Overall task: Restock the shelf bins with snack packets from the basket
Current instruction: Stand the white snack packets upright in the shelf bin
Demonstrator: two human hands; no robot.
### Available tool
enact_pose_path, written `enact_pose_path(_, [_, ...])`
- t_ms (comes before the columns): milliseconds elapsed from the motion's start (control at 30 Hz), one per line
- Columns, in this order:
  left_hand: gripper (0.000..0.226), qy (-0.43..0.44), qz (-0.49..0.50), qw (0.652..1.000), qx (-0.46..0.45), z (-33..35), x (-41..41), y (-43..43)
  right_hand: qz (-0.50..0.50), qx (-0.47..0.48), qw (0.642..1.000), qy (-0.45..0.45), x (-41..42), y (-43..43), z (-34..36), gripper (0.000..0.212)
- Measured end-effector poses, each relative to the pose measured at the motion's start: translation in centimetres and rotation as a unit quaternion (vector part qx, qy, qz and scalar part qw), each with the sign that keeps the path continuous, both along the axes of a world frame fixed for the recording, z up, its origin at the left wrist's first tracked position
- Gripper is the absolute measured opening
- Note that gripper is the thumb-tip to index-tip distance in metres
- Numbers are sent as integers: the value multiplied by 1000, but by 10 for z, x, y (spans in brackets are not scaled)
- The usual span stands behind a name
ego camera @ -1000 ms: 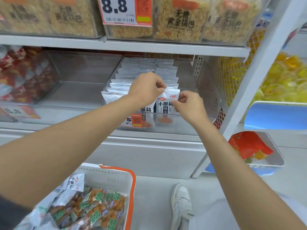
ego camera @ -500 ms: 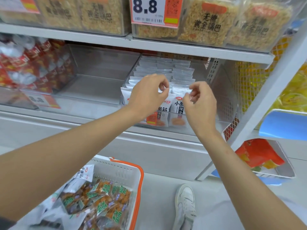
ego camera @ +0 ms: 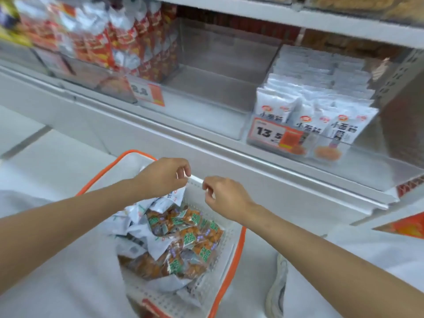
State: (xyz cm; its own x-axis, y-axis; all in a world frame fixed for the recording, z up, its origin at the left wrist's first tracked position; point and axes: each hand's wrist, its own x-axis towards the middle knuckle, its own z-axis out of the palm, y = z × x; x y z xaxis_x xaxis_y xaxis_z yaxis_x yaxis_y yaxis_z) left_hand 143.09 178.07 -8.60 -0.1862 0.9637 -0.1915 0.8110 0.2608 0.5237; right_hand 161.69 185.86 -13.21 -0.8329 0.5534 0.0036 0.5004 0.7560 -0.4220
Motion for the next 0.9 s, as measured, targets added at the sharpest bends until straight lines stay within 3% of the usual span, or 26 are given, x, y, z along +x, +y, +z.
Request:
enact_pose_path(167, [16,111,-70,973,-190,-36,-46,-13,88,-79,978,-173,-35,-22,-69,11])
enact_pose_path(267, [22,143,-78,963,-214,-43,-61,-14,123,-116,952,-255,-52,-37,-108,13])
enact_pose_path(367, [21,130,-51,968,-210,-44,-78,-20,118,-167,940,-275,-66,-53,-141,9])
enact_pose_path(433, [22,130,-38,967,-216,-44,-87,-26,90,-235,931,-263,-77,-64,-162,28])
enact_pose_path(533, [18,124,-22,964,-235,-46,-95,-35,53,-335,901,-271,-94,-81,-184,79])
enact_pose_path(600, [19,119,-22,961,-248,-50,-98,-42,61,-343,892,-290,-100,-91,-192,88])
enact_pose_path(733, [23,109,-33,956,-269,-55,-100,-48,37,-259,923,-283,-101,-106,-199,50])
enact_pose_path(867, [22,82,-29,954,-287,-57,-96,-48,-7,-301,922,-242,-99,-99,-195,13])
enact_pose_path(900, [23,75,-31,953,-292,-57,-94,-47,-9,-313,922,-228,-99,-94,-188,12])
